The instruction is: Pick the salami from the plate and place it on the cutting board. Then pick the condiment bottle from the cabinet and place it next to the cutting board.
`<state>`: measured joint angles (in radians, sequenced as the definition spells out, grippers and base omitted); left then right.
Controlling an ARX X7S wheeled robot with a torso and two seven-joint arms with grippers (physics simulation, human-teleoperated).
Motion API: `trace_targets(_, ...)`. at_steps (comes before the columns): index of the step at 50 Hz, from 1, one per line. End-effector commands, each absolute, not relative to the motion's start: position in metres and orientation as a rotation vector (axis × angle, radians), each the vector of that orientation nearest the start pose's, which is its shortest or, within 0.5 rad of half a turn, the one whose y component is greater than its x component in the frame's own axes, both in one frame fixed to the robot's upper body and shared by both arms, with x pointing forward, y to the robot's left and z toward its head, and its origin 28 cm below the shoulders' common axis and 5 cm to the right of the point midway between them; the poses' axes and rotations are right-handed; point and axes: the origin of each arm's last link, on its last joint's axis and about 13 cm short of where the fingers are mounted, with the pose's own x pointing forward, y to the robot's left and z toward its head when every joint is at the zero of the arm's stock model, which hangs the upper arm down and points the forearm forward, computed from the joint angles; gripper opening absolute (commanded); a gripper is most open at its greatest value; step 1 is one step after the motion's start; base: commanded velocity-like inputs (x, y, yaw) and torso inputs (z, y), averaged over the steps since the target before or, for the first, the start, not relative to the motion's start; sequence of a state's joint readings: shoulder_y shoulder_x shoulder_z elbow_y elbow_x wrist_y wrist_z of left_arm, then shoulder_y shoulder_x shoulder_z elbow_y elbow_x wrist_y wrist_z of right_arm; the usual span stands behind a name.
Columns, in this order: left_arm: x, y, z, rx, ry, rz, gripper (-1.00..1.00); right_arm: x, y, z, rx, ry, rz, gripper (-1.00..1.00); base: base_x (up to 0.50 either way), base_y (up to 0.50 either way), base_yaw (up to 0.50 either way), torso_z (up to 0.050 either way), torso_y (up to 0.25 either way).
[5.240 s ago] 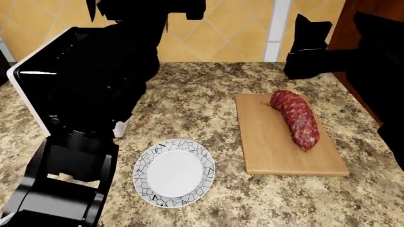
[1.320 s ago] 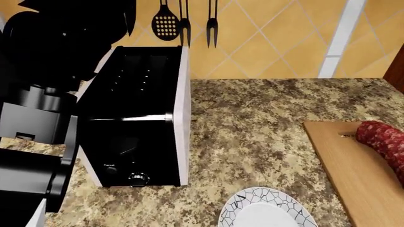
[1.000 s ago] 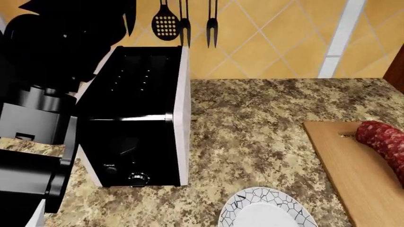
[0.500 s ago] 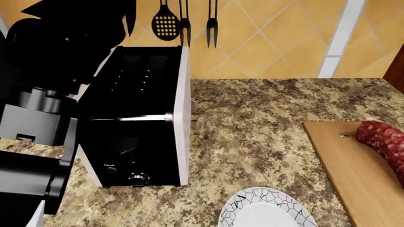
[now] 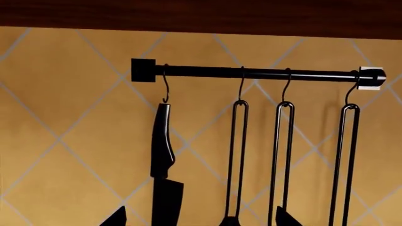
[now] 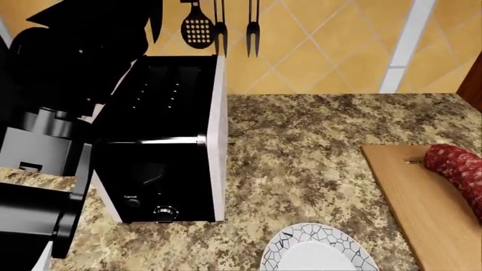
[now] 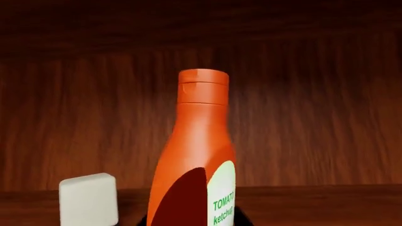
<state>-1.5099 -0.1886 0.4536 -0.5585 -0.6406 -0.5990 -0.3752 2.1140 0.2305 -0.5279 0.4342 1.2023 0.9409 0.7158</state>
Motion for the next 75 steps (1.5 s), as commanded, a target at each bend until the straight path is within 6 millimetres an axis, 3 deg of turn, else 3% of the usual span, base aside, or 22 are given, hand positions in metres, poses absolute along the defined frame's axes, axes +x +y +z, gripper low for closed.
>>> trace_targets(1,0.395,0.193,0.353,-0.027,-0.213,0.024,1.00,0.315,-0.053,0.478,0.089,0.043,0.131,-1.00,0.00,0.00,0.00,-0.011,0.000)
trace_targets(14,0.396,0.192,0.351,-0.024,-0.212,0.018,1.00,0.312,-0.054,0.479,0.072,0.017,0.120,-1.00,0.00,0.00,0.00,-0.004,0.000)
trace_targets(22,0.393,0.193,0.355,-0.026,-0.216,0.017,1.00,0.265,-0.048,0.518,-0.035,-0.267,0.077,-1.00,0.00,0.00,0.00,-0.003,0.000)
trace_targets(35,0.390,0.192,0.357,-0.019,-0.220,0.016,1.00,0.225,-0.052,0.543,-0.027,-0.435,0.049,-1.00,0.00,0.00,0.00,-0.001,0.000)
trace_targets(47,0.389,0.191,0.359,-0.014,-0.226,0.012,1.00,0.174,-0.043,0.571,-0.086,-0.635,0.082,-1.00,0.00,0.00,0.00,0.000,0.000)
trace_targets(59,0.388,0.191,0.358,-0.012,-0.222,0.013,1.00,0.161,-0.040,0.561,-0.127,-0.629,0.164,-1.00,0.00,0.00,0.00,0.000,0.000)
trace_targets(75,0.385,0.191,0.358,-0.011,-0.224,0.012,1.00,0.163,-0.041,0.549,-0.141,-0.579,0.224,-1.00,-0.50,-0.32,0.00,0.000,0.000)
